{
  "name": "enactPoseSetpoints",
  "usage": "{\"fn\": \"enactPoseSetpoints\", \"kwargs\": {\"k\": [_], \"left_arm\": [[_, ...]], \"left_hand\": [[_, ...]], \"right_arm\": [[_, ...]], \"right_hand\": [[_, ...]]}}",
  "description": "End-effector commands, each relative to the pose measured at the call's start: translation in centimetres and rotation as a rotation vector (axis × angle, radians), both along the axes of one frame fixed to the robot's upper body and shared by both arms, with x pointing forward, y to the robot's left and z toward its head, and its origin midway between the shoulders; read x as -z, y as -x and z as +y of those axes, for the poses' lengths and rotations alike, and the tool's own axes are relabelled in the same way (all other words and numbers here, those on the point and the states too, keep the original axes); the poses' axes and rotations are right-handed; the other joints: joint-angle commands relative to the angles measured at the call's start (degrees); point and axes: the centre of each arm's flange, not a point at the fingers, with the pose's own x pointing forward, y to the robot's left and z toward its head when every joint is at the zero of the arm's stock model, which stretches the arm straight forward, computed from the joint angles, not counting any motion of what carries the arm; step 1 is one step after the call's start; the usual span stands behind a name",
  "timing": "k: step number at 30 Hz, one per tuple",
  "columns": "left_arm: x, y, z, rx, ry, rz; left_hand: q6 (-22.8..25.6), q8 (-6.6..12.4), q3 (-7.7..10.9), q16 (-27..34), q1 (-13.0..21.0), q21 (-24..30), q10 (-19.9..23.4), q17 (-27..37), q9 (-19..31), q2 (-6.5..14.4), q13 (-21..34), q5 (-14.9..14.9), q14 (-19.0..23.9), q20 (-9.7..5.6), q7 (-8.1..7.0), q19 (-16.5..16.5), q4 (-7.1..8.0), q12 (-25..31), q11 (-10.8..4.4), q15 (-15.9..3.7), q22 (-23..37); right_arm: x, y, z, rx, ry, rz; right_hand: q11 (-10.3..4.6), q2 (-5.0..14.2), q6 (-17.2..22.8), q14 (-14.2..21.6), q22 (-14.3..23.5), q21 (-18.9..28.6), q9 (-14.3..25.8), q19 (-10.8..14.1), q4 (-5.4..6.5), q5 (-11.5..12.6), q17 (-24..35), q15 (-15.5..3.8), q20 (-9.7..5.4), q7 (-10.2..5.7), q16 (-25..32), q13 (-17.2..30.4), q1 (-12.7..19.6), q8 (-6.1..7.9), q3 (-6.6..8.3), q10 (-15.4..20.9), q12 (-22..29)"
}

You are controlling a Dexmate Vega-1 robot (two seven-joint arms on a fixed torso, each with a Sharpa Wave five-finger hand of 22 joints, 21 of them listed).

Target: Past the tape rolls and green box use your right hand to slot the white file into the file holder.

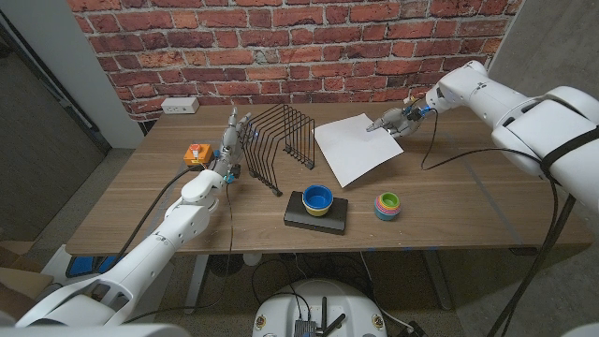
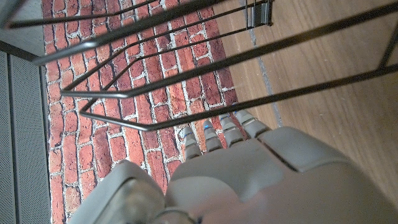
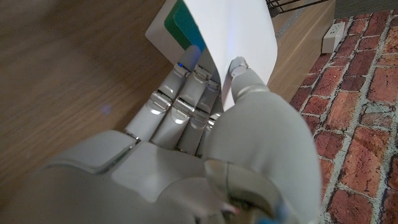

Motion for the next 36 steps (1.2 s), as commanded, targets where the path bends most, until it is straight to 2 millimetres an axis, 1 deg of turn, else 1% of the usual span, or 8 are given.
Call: {"fn": "enactPoseSetpoints", "kwargs": {"k": [1, 11, 27, 36], "left_arm": [[0.0, 0.0, 0.0, 0.000, 0.000, 0.000], [0.0, 0.0, 0.0, 0.000, 0.000, 0.000], [0.0, 0.0, 0.0, 0.000, 0.000, 0.000], [0.0, 0.0, 0.0, 0.000, 0.000, 0.000]], "left_hand": [[-0.1, 0.34, 0.07, 0.4, 0.0, 0.4, -0.1, 0.1, 0.3, 0.4, 0.3, 0.4, 0.3, 0.04, -0.51, 0.5, 0.28, 0.4, -0.44, -0.30, 0.3], [-0.1, 0.32, 0.07, 0.3, 0.0, 0.4, -0.1, 0.1, 0.3, 0.4, 0.3, 0.4, 0.3, 0.07, -0.51, 0.5, 0.27, 0.4, -0.46, -0.22, 0.3], [-0.1, 0.33, 0.07, 0.4, 0.0, 0.4, 0.0, 0.1, 0.3, 0.4, 0.3, 0.4, 0.4, 0.11, -0.51, 0.5, 0.28, 0.4, -0.36, -0.30, 0.3], [-0.1, 0.33, 0.07, 0.4, 0.0, 0.4, -0.2, 0.1, 0.3, 0.4, 0.3, 0.4, 0.3, 0.06, -0.51, 0.4, 0.28, 0.4, -0.43, -0.31, 0.3]], "right_arm": [[-0.9, 1.5, 0.5, -0.015, 0.019, -0.035], [-1.4, 2.5, 1.1, -0.035, 0.043, -0.093], [-1.7, 4.1, 0.9, -0.072, 0.070, -0.198], [-2.4, 4.9, 1.0, -0.082, 0.091, -0.252]], "right_hand": [[-2.22, 0.11, 0.3, 0.6, 0.3, 0.3, 0.1, -0.1, 0.00, -0.1, 0.2, -0.19, -1.75, 0.09, -0.1, 0.2, 0.9, 0.39, 0.34, 2.2, 0.1], [-2.40, 0.42, 0.2, 0.7, 0.4, 0.4, 0.0, -0.2, -0.04, -0.4, 0.4, -0.19, -1.80, -0.25, -0.3, 0.7, 1.4, 0.47, 0.41, 2.1, 0.0], [-2.69, 0.60, 0.3, 0.6, 0.5, 0.7, 0.1, -0.5, -0.07, -0.9, 0.8, -0.16, -1.78, -1.26, -0.7, 1.4, 2.1, 0.67, 0.38, 2.2, 0.0], [-2.92, 0.58, 0.4, 0.8, 0.6, 0.9, 0.1, -0.6, -0.49, -1.1, 1.2, -0.29, -1.86, -1.65, -0.8, 1.9, 3.4, 0.87, 0.48, 2.6, 0.0]]}}
